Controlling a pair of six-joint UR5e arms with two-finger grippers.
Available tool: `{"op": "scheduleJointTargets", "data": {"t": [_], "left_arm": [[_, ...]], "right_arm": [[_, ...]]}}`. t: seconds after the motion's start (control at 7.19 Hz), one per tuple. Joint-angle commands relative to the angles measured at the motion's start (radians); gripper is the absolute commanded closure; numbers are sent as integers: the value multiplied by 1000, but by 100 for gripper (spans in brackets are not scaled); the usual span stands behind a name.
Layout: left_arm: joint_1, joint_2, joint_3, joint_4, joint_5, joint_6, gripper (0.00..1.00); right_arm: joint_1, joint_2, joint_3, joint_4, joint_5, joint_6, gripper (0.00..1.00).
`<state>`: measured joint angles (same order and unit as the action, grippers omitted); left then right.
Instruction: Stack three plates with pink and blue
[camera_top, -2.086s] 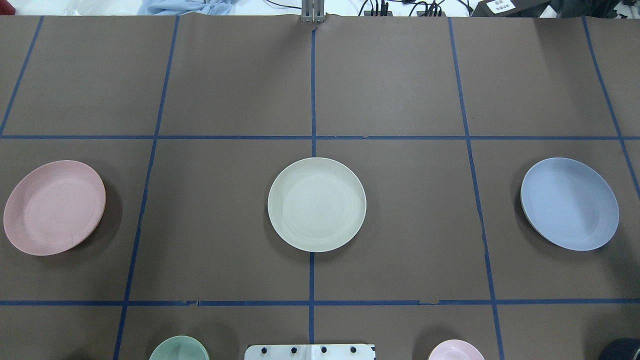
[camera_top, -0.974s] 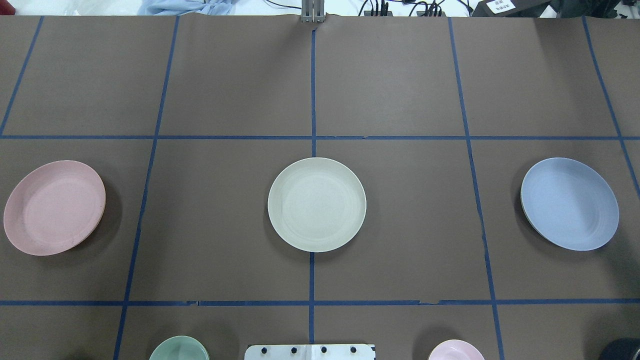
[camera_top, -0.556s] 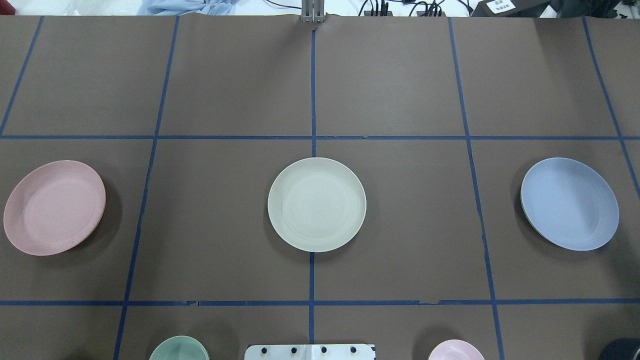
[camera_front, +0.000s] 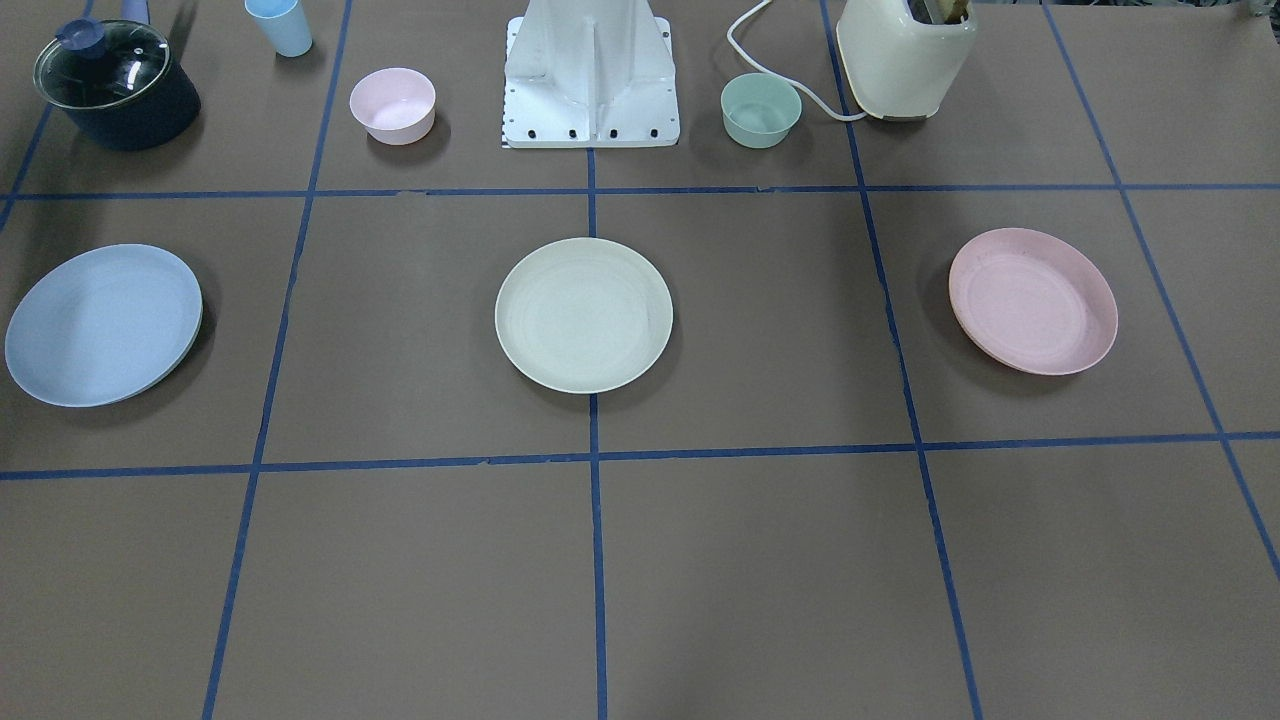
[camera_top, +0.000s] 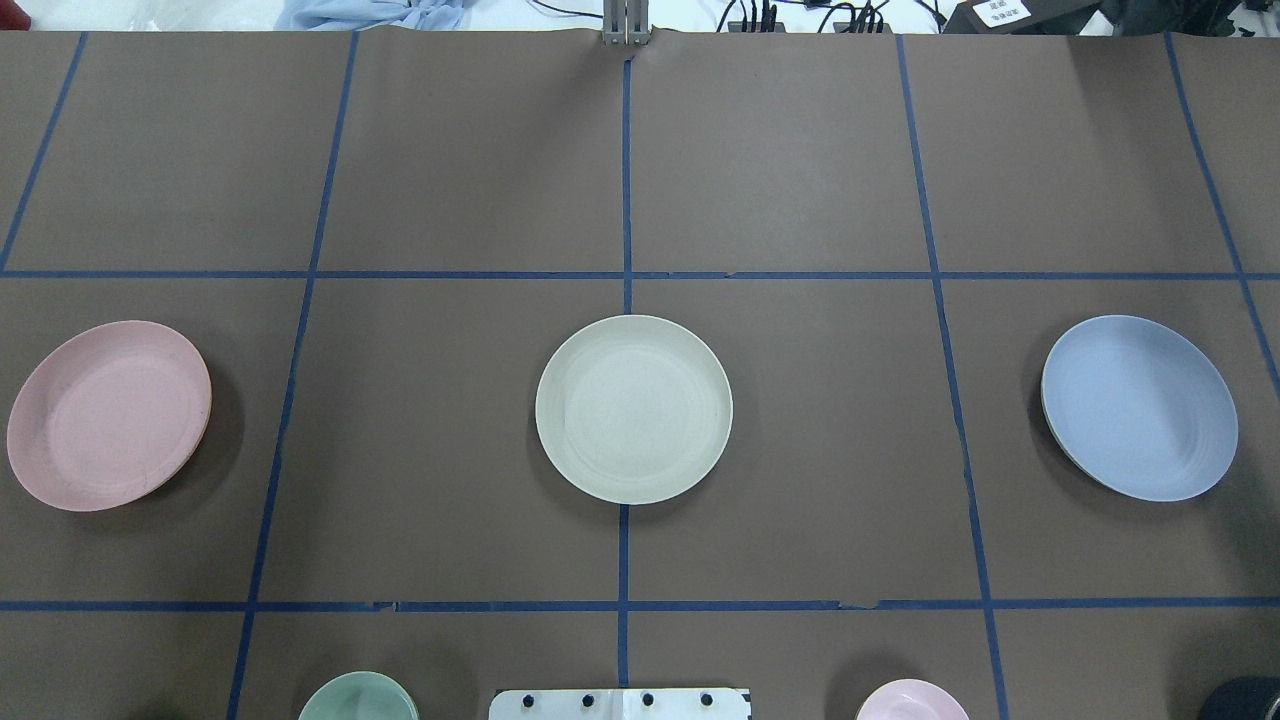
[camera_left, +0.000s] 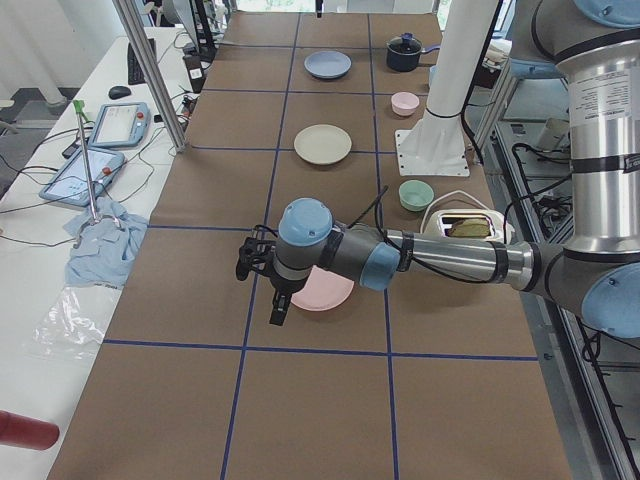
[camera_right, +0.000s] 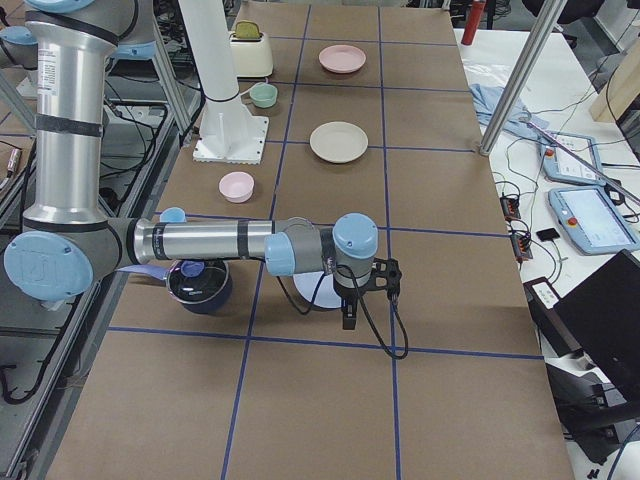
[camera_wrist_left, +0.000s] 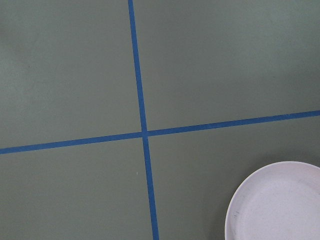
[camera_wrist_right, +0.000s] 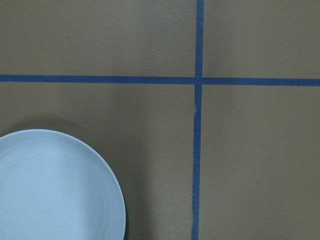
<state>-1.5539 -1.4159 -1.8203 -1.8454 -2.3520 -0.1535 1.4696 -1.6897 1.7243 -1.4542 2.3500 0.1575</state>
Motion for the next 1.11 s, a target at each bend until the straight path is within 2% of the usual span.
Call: {"op": "scheduleJointTargets", "data": {"t": [0.0, 0.83, 0.97], "left_arm": [[0, 0, 3, 0, -7, -1, 0], [5, -2, -5, -20, -9, 0, 0], [6, -2, -7, -20, -10, -3, 0]], "right_arm": [[-6, -2, -12, 21, 0, 1, 0], [-21, -7, -12, 54, 6, 2, 0], [-21, -7, -12, 54, 35, 2, 0]]}}
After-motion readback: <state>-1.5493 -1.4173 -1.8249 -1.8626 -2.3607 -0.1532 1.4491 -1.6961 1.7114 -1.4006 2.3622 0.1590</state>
